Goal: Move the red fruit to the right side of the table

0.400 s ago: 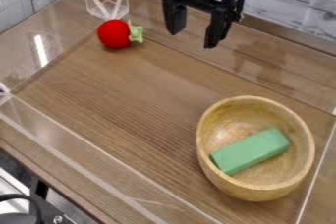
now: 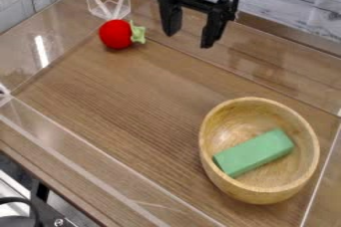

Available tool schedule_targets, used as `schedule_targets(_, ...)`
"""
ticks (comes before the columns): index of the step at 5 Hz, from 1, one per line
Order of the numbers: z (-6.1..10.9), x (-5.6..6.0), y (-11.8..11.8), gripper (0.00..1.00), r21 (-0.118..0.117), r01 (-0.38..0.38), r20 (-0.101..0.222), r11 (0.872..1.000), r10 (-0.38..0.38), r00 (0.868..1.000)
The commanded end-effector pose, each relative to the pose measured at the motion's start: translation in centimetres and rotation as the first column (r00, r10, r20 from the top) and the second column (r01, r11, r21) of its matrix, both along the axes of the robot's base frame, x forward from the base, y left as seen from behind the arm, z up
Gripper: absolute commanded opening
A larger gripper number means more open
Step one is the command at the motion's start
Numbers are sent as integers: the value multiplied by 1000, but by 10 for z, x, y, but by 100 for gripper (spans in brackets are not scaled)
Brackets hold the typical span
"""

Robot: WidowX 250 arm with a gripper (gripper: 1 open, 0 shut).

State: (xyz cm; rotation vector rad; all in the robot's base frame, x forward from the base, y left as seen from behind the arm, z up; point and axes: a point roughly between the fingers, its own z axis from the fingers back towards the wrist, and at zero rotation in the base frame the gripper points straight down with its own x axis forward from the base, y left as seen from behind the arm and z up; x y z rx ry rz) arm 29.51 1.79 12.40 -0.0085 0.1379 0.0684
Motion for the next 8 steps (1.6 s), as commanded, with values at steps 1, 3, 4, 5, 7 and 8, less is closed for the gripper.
schedule_targets(1, 19, 9, 16, 0, 5, -45, 58, 999, 44, 997)
schedule_targets(3, 7, 9, 68, 100, 25, -83, 83, 996, 81, 993)
schedule_targets(4, -11, 13, 95, 100, 36, -58, 96, 998, 54, 994)
schedule_targets(5, -14, 23, 110, 100, 43, -35, 105, 998, 31, 994)
schedule_targets(7, -18, 25, 126, 100, 53, -23, 115, 998, 17, 993)
schedule_targets(8, -20, 21, 136, 100, 58, -18, 120, 998, 11, 993)
